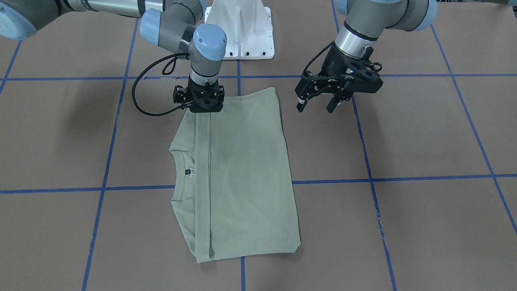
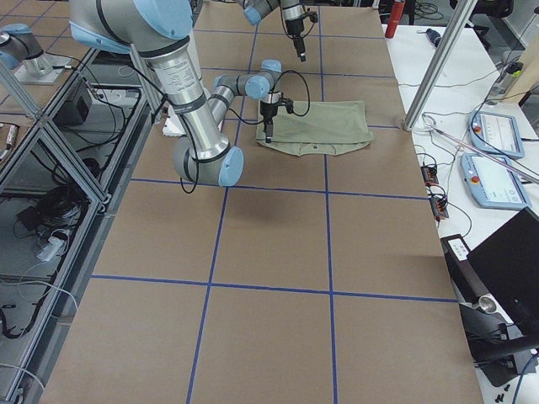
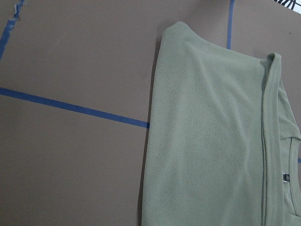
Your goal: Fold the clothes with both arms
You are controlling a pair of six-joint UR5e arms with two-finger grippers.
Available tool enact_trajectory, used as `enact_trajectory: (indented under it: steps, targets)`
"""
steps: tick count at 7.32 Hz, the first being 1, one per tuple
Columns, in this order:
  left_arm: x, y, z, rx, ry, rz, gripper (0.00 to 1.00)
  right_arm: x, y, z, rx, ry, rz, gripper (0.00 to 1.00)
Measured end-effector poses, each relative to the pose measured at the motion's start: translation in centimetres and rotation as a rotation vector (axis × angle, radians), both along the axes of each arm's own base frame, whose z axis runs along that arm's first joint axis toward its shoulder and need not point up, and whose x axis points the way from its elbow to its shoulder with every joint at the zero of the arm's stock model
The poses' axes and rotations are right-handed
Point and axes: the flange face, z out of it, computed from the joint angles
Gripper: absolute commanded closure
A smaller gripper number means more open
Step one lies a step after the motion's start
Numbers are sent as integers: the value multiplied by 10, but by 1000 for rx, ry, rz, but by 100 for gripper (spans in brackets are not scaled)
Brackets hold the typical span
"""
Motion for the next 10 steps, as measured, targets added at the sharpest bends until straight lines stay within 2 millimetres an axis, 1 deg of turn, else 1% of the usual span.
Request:
enact_trajectory:
  steps: [2, 6, 10]
  targets:
    - [1, 0, 1, -1, -1, 3, 0, -2, 0, -1, 1, -1, -1, 0]
    - [6, 5, -5, 3, 8, 15, 0, -2, 0, 3, -5, 5, -6, 0]
    - [5, 7, -10, 8, 19, 21, 0, 2, -1, 12, -13, 17, -4, 0]
